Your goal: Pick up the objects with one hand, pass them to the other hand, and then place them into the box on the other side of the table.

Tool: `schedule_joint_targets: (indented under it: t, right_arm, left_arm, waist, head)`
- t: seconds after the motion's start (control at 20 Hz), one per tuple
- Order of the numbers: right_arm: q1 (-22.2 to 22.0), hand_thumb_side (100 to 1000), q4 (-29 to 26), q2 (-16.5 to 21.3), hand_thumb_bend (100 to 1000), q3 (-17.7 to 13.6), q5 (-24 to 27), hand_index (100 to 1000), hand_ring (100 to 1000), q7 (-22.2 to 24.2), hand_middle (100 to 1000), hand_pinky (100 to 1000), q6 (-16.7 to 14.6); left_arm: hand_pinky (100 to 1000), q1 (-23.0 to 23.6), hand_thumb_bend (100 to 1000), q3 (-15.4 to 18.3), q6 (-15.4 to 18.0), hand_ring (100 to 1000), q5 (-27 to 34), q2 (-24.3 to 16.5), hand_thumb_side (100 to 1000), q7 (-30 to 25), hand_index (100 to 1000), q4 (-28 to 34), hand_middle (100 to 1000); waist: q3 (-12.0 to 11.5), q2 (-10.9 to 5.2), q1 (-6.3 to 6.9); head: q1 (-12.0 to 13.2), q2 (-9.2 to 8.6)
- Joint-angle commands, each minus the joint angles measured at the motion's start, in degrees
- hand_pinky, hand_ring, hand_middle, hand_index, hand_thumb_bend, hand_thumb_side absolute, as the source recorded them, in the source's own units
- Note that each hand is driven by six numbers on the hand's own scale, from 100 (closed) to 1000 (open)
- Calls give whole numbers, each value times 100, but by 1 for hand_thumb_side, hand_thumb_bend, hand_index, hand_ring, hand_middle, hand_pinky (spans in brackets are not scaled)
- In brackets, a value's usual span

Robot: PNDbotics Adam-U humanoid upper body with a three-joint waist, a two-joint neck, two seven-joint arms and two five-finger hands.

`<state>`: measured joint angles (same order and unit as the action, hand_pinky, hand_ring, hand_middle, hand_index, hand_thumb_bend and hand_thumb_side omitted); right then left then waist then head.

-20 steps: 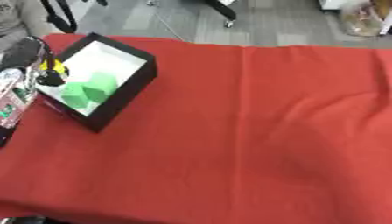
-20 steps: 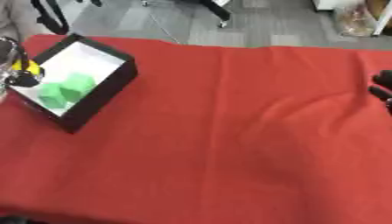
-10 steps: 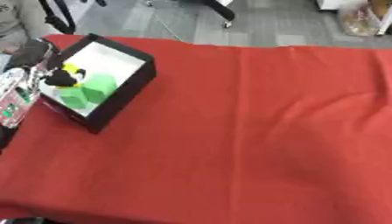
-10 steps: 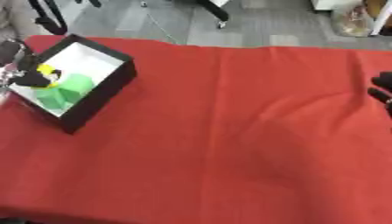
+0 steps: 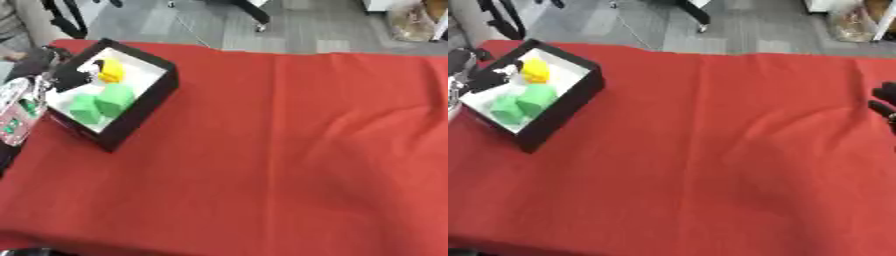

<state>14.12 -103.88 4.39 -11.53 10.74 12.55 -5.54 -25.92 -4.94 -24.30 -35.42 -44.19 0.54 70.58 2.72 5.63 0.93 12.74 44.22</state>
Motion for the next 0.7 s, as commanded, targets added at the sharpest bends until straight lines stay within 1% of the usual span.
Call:
schedule_joint_targets:
  t: [0.05,0.1,0.2,0.3,0.4,0.5,0.6,0.7]
  right_arm:
    - [53,808,-93,56,255,-30,-3,806,794,-24,700,821,-4]
    - [54,808,-94,53,254,-32,-5,806,794,-26,700,821,-5]
    - [54,794,-100,46,256,-43,-26,802,795,-31,701,821,-11]
    - [50,787,-105,38,257,-58,-63,802,796,-38,702,821,-18]
    - [42,779,-104,32,260,-71,-118,805,797,-47,705,821,-25]
    - [26,765,-106,27,262,-98,-238,810,800,-78,708,821,-39]
    - [14,747,-120,14,263,-122,-480,820,806,-174,717,820,-65]
    - [3,722,-149,2,264,-137,-865,831,819,-321,735,821,-103]
  left_arm:
    - [749,59,348,228,-58,780,504,-131,937,454,834,575,789]
    - [749,149,345,279,-36,781,716,-120,933,638,834,861,790]
    - [751,360,272,412,90,789,1224,12,878,1057,822,1628,799]
    - [745,629,238,500,367,789,1810,227,852,1465,817,2528,801]
    - [737,882,220,553,642,780,2308,489,846,1756,810,3288,796]
    - [732,1074,212,572,973,772,2742,972,840,1921,802,3962,788]
    - [731,1195,206,525,1339,769,2988,1451,844,1971,799,4295,786]
    - [734,1257,201,394,1752,769,3100,1918,848,1883,795,4375,786]
  waist:
    - [-24,-166,62]
    - [-34,-161,60]
    - [-66,-152,49]
    - [-99,-141,34]
    - [-140,-130,17]
    - [-201,-118,-8]
    - [-238,-104,-40]
    - [-254,-83,-73]
  head:
    - [-19,-10]
    - [-28,-10]
    - [-64,-10]
    - [-113,-10]
    - [-204,-10]
    - [-400,-10]
    - [-640,-10]
    - [-868,-10]
